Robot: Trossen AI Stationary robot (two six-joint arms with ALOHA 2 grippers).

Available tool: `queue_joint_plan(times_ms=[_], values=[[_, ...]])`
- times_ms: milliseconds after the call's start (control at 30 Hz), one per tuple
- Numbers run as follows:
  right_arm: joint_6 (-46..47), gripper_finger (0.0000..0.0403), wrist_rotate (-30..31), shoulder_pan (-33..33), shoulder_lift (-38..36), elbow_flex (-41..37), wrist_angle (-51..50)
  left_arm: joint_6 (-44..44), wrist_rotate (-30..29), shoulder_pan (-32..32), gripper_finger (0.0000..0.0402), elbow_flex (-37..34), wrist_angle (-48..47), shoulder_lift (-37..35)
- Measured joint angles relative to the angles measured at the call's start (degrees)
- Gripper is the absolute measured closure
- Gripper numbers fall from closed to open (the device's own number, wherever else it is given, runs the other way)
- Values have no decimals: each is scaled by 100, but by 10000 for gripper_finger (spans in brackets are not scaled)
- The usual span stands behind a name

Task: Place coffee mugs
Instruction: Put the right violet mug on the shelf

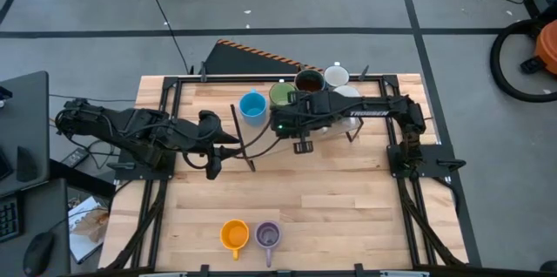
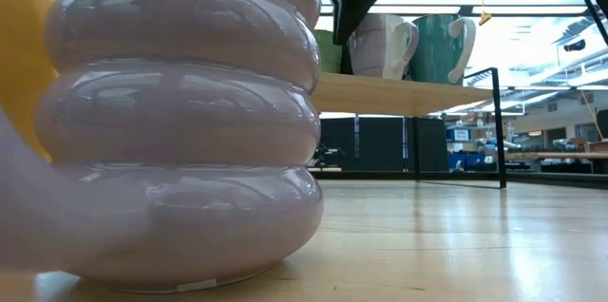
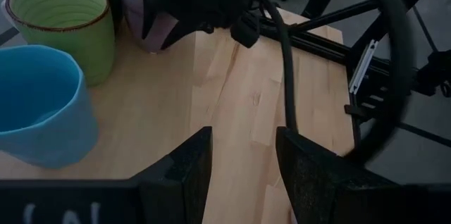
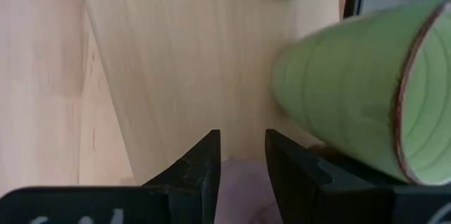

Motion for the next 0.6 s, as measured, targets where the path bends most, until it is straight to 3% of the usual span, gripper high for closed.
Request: queue_joint_plan(times_ms=[600], values=[[0, 285, 18, -89, 0, -1, -543, 0, -1, 0, 237, 0, -3, 0]])
